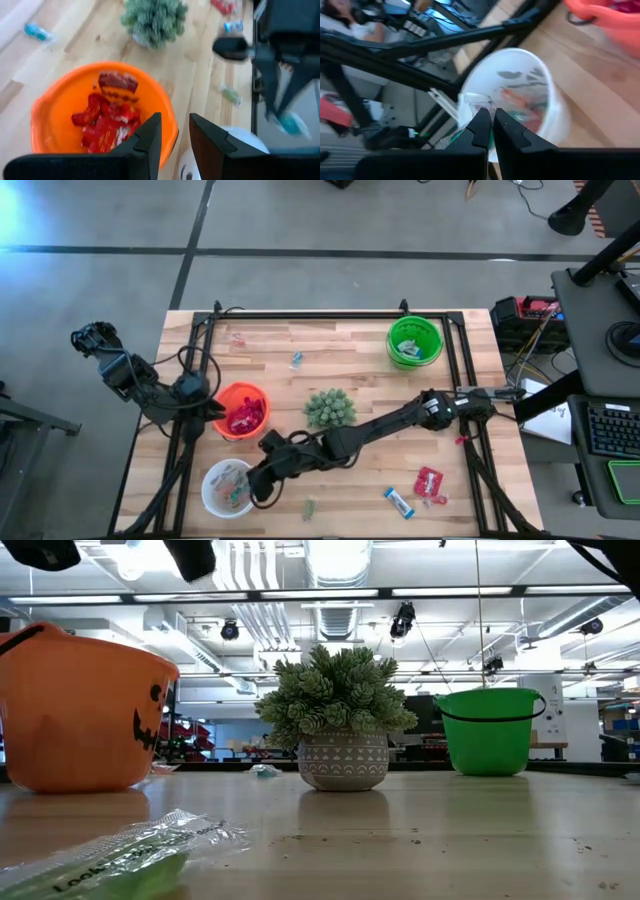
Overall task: Sort candy
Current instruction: Put the blue gummy into the white bucket
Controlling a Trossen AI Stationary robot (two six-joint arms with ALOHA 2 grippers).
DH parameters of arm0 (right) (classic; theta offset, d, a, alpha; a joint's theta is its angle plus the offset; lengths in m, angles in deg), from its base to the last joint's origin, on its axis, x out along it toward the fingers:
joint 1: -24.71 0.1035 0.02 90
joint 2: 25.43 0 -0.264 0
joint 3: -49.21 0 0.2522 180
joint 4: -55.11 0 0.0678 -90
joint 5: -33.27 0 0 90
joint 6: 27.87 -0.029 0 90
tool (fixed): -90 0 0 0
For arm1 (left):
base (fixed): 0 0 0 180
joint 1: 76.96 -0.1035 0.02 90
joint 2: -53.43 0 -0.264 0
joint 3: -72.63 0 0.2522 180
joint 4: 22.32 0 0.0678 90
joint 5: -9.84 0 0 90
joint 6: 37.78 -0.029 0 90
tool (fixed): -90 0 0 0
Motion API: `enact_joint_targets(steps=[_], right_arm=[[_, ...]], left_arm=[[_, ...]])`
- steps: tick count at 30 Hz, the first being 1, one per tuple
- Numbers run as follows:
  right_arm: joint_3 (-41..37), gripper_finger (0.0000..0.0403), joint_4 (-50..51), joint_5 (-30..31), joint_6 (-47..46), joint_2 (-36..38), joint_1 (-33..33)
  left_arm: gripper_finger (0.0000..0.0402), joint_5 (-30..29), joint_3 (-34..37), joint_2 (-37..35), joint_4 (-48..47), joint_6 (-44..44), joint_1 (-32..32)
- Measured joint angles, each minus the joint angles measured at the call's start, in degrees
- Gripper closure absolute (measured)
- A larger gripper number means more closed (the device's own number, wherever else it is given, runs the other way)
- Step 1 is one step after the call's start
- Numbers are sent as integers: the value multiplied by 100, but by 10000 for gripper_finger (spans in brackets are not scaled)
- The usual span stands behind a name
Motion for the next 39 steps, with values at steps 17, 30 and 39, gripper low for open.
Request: enact_joint_targets(steps=[17,30,39], right_arm=[[-7,394,-593,-400,600,-89,-196],[304,394,-546,-350,1474,38,-379],[304,394,-549,-206,1705,129,-520]], left_arm=[[295,1305,0,231,1348,-1,-1],[226,1673,0,236,1844,1481,0],[227,1690,0,295,1856,2073,0]])
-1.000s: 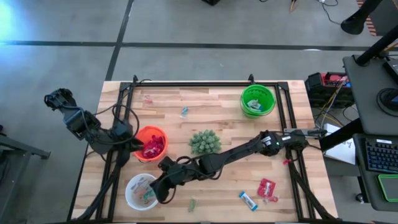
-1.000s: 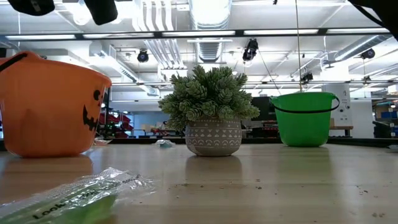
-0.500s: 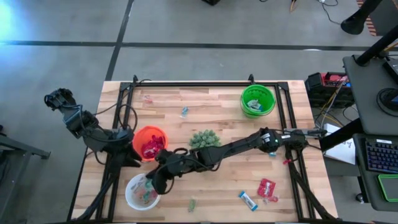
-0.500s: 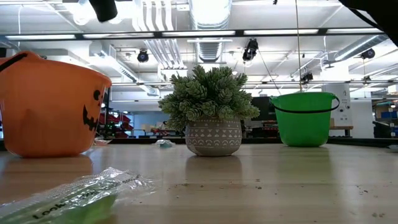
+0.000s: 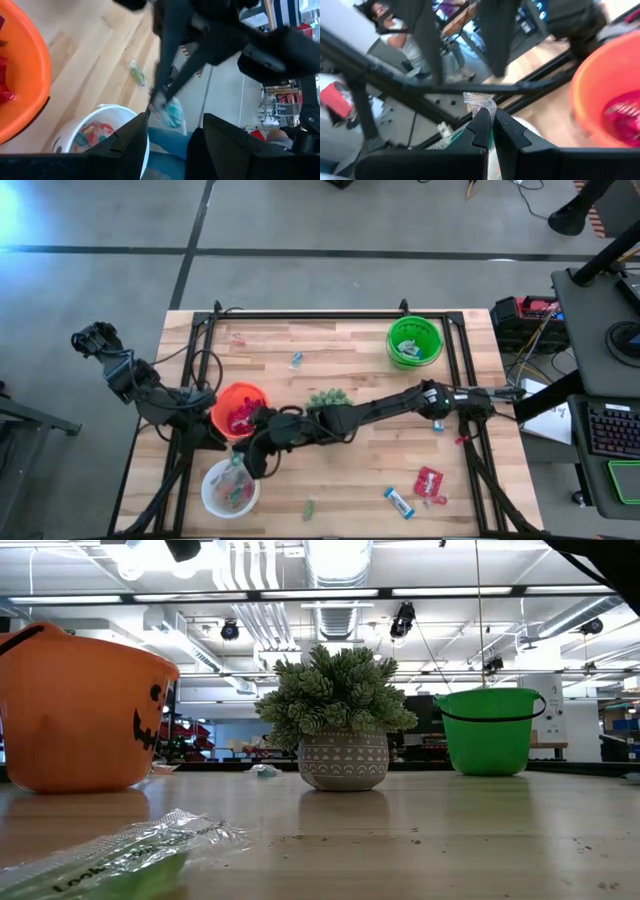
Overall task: Sort candy
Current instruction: Put the blue gummy into the white bucket
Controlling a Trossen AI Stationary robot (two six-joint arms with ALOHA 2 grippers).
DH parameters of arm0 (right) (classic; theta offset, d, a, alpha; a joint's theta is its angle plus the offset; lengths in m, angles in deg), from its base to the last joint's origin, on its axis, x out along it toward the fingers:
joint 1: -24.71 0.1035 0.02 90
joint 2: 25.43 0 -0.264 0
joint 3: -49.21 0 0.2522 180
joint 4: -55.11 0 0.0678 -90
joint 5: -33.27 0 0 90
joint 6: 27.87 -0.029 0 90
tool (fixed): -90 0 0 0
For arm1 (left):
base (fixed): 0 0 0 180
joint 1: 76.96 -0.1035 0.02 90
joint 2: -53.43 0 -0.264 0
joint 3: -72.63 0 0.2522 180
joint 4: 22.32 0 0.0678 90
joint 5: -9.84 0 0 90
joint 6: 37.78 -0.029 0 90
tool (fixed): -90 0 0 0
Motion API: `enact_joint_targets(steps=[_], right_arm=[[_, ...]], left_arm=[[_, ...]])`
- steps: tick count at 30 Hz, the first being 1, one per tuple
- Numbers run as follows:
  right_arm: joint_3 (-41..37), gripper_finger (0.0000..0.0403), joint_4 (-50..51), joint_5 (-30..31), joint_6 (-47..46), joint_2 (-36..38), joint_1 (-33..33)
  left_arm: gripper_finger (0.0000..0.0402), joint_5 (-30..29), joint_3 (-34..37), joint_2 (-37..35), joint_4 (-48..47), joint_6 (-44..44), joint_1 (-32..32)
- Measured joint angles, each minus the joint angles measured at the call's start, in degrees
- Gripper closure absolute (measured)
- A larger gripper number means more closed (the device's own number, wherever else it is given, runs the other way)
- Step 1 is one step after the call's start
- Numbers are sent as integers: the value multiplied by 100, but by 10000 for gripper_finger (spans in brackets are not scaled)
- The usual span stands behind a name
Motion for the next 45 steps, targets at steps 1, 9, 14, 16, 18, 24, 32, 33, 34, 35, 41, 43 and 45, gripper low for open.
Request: enact_joint_targets(steps=[1,9,14,16,18,24,32,33,34,35,41,43,45], right_arm=[[0,394,3,17,46,23,-30],[0,394,13,142,247,196,-227],[0,394,30,144,256,268,-240],[0,394,18,139,273,288,-231],[0,394,25,92,261,296,-231],[0,394,429,15,167,296,-210],[0,394,420,49,104,296,-210],[0,394,398,53,104,296,-210],[0,394,382,57,99,296,-212],[0,394,382,59,95,296,-217],[0,394,384,58,89,317,-234],[0,394,337,59,89,341,-234],[0,394,243,59,93,357,-234]], left_arm=[[228,2,0,6,9,25,0],[228,-37,0,90,256,2,-2],[228,-140,13,169,247,-81,-2],[228,-168,13,191,247,-107,-2],[228,-166,13,193,236,-120,-1],[228,-123,17,20,125,-141,-2],[228,-307,17,-72,-47,-144,-2],[228,-317,17,-57,-61,-144,-2],[228,-317,17,-37,-87,-144,0],[228,-319,17,-27,-121,-144,-2],[228,-331,17,-11,-149,-144,-2],[228,-406,17,-11,-149,-145,-2],[228,-487,17,7,-148,-146,-2]])
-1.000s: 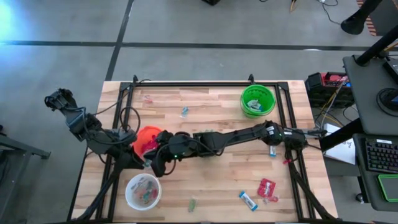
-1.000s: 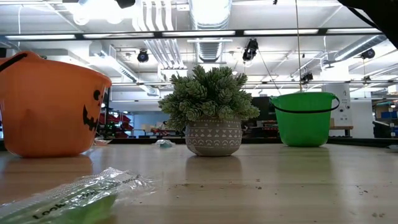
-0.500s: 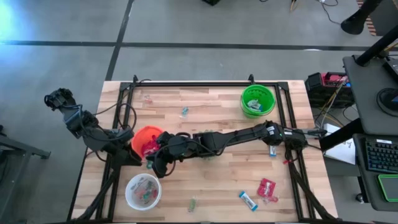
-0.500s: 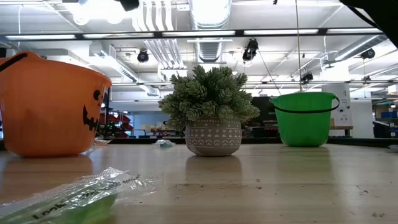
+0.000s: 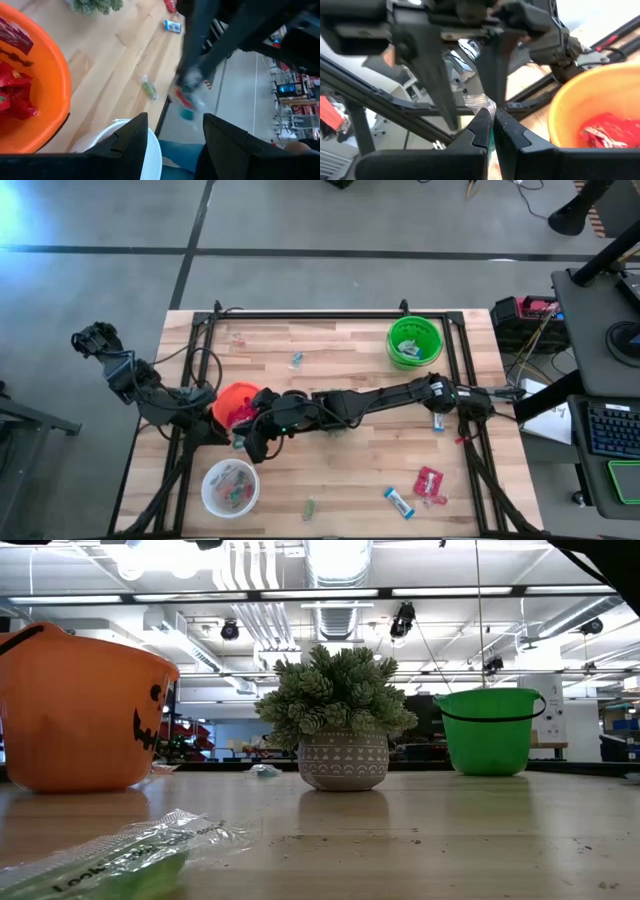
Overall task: Sort candy
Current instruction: Put the blue gummy into the white bucket
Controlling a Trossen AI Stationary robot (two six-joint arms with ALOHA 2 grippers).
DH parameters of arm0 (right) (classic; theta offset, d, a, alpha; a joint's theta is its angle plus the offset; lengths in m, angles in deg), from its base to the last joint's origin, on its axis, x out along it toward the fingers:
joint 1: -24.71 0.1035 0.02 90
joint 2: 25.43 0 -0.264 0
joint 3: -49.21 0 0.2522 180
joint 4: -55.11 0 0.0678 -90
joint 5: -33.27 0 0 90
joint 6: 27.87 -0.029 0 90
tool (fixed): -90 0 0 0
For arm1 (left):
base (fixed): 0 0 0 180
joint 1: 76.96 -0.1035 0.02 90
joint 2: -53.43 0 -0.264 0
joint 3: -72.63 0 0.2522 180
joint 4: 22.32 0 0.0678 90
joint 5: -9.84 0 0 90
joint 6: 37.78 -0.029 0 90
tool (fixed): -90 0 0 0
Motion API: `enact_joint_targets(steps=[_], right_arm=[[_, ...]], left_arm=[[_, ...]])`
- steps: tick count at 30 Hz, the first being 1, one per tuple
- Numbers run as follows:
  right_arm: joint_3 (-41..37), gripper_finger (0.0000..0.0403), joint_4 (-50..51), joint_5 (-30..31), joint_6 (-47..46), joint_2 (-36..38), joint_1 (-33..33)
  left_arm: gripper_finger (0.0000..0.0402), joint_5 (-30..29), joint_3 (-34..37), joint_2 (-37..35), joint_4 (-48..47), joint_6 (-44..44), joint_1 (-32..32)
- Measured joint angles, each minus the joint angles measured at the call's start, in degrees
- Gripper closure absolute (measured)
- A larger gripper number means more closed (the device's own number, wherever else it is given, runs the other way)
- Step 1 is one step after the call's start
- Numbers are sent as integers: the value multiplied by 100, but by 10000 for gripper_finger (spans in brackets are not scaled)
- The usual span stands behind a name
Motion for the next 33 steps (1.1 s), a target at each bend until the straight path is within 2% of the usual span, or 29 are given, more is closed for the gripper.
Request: enact_joint_targets(steps=[5,11,18,23,30,33], right_arm=[[2,394,-119,2,60,0,-14],[2,394,-128,2,70,0,-26],[2,394,-297,2,85,0,-26],[2,394,-335,2,150,0,-26],[2,391,-333,-20,160,0,-25],[2,381,-333,-19,275,0,-24]], left_arm=[[228,-40,0,121,106,-2,0],[228,-55,0,285,632,-418,0],[239,-179,0,416,654,-671,0],[282,-149,0,445,651,-732,-2],[385,-34,0,430,635,-864,-2],[391,-29,0,420,629,-886,0]])
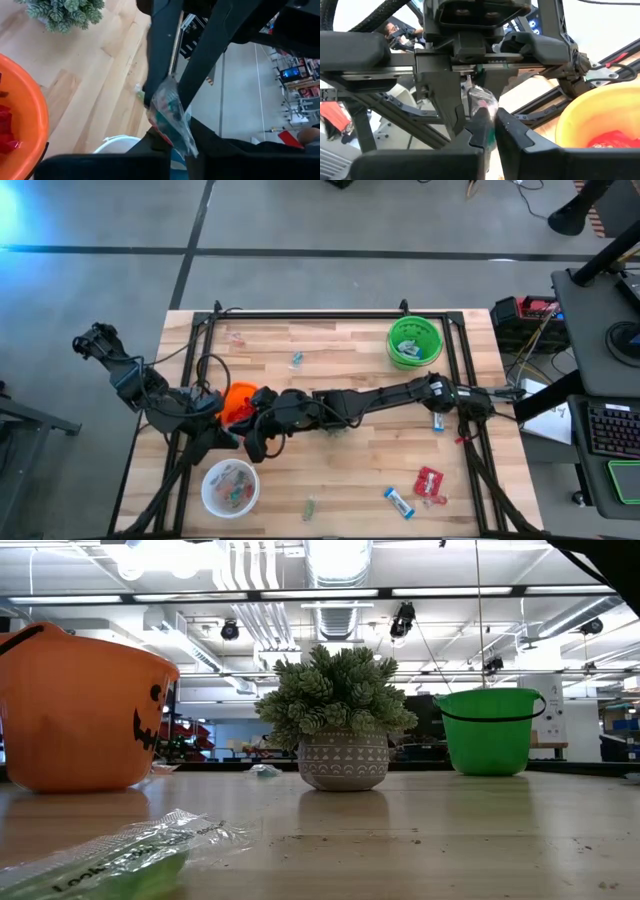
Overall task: Sort candy
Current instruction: Put the blue gummy into the white bucket
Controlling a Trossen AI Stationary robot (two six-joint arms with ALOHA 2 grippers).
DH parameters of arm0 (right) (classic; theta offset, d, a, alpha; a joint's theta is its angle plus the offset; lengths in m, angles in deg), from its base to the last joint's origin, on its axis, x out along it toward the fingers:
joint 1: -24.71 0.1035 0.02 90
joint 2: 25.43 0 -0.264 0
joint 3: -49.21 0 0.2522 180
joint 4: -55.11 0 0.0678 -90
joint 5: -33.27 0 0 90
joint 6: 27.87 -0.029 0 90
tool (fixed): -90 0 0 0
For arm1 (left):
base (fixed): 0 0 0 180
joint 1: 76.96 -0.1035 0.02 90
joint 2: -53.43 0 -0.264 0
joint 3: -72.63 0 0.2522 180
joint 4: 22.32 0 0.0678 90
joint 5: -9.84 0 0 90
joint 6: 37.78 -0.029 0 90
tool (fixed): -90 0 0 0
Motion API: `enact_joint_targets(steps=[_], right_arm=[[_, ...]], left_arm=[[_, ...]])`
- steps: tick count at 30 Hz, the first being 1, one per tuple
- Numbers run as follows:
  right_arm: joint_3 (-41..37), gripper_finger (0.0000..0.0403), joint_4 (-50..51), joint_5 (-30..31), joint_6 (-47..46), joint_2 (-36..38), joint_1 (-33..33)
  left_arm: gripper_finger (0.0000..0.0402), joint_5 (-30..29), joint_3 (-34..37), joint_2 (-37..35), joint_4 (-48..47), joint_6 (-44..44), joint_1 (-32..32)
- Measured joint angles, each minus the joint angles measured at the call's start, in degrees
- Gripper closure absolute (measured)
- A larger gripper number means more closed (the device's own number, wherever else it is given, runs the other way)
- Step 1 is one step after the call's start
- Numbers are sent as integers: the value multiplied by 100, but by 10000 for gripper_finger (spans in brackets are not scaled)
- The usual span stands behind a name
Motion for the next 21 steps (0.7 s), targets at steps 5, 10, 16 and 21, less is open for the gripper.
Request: enact_joint_targets(steps=[5,10,16,21], right_arm=[[0,343,13,-93,115,0,-2],[0,295,18,-104,114,0,-13],[0,259,241,-454,112,194,-20],[0,252,1024,-539,112,546,-17]], left_arm=[[390,99,0,-4,20,-93,0],[399,386,0,-6,-1,-104,0],[399,1018,10,7,-387,-90,173],[400,1357,52,84,-679,-165,630]])
